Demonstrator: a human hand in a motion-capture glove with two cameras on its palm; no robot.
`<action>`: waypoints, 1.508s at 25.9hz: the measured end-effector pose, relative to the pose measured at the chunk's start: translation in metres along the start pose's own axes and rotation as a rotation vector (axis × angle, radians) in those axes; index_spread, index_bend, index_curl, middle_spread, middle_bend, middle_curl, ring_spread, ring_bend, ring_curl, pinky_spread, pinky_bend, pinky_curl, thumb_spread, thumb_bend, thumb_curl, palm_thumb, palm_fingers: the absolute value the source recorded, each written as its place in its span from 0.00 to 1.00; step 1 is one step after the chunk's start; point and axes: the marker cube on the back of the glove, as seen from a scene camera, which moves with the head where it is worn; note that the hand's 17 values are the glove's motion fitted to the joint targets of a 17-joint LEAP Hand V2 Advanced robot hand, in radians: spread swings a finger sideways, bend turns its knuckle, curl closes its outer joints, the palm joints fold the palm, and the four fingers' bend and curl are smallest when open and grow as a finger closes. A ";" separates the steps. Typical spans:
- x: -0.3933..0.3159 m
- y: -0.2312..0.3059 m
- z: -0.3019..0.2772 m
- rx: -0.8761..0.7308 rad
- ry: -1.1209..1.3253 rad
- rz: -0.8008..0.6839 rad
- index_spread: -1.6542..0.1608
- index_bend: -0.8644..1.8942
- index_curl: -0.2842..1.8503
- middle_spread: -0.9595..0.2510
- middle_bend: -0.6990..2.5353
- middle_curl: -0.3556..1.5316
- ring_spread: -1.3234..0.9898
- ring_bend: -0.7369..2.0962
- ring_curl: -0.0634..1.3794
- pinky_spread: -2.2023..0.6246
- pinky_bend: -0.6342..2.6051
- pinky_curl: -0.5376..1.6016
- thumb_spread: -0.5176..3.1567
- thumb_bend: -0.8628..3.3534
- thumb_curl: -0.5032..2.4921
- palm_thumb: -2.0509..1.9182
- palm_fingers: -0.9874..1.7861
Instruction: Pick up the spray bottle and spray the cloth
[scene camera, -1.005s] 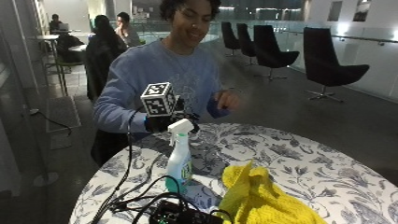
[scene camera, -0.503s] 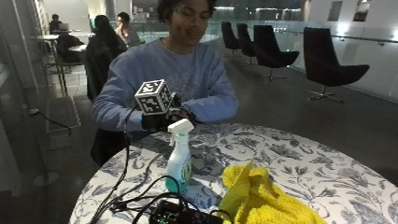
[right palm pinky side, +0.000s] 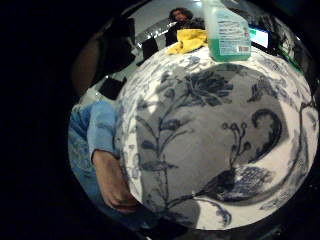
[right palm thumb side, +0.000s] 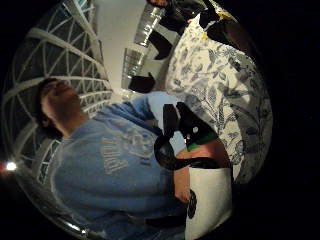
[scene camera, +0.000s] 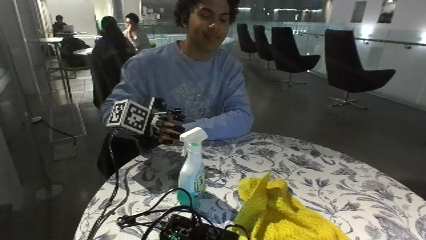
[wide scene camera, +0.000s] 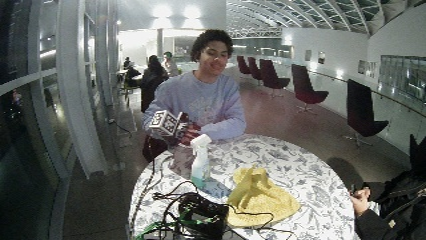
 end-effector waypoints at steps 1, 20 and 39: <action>0.000 0.002 -0.002 0.019 -0.051 0.020 0.71 0.38 0.28 0.77 0.27 0.32 0.58 0.37 0.22 0.85 0.27 0.37 0.42 0.25 0.27 0.67 0.59; 0.061 -0.063 -0.017 0.252 -0.152 0.389 0.69 0.33 0.24 0.81 0.28 0.35 0.60 0.36 0.24 0.85 0.33 0.42 0.41 0.22 0.28 0.69 0.49; 0.132 -0.161 -0.008 0.444 -0.082 0.501 0.73 0.36 0.24 0.78 0.34 0.39 0.60 0.41 0.25 0.87 0.26 0.38 0.38 0.20 0.29 0.71 0.56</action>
